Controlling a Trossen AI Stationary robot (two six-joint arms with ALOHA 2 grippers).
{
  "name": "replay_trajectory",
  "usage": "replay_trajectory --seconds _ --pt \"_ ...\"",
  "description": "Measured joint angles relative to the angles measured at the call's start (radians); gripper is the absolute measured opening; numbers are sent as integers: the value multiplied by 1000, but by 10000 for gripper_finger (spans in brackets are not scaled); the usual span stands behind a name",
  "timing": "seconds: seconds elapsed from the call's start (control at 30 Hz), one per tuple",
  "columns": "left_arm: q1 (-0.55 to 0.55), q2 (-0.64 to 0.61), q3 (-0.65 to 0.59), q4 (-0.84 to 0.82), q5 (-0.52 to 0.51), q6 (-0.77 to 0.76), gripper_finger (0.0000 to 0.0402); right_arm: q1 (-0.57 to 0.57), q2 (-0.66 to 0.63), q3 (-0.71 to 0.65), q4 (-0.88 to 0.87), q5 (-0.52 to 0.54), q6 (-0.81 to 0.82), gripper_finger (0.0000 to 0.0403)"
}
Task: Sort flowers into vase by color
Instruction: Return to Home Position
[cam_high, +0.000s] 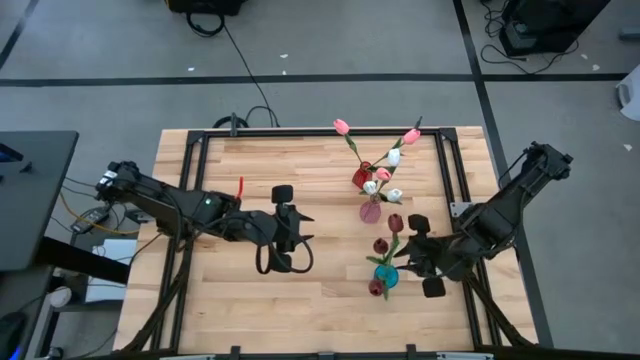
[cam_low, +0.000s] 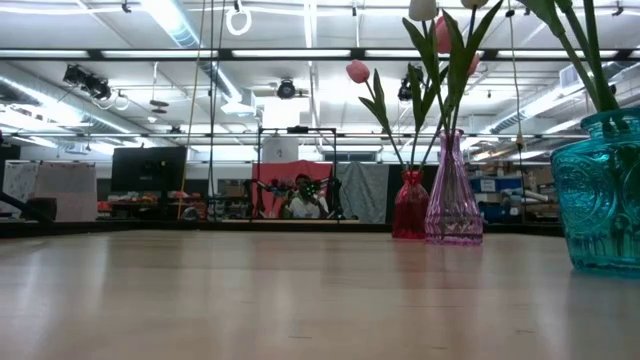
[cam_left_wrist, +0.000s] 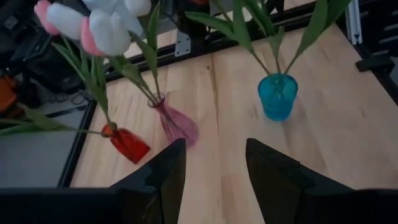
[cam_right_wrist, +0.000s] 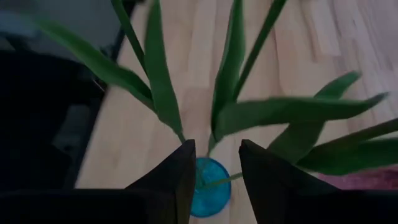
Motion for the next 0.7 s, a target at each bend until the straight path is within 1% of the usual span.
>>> replay_trajectory --seconds 0.13,0.23,0.3,0.37,0.47,0.6,0.7 --pt "0 18 0 49 8 35 171 13 -52 0 34 0 -7 137" --pt "-2 19 0 95 56 67 171 24 -103 0 34 9 -8 137" --pt "-8 15 13 102 60 105 171 32 -140 0 34 29 -22 137" --pt "-16 -7 23 97 36 143 171 46 -176 -6 57 54 -73 137" --pt "-16 -63 21 109 34 156 171 62 -242 -54 177 104 -174 137" --pt "-20 -121 -63 123 43 122 171 61 -341 -153 303 102 -241 137" --pt "-24 -154 -170 147 42 82 171 59 -421 -253 379 100 -267 137"
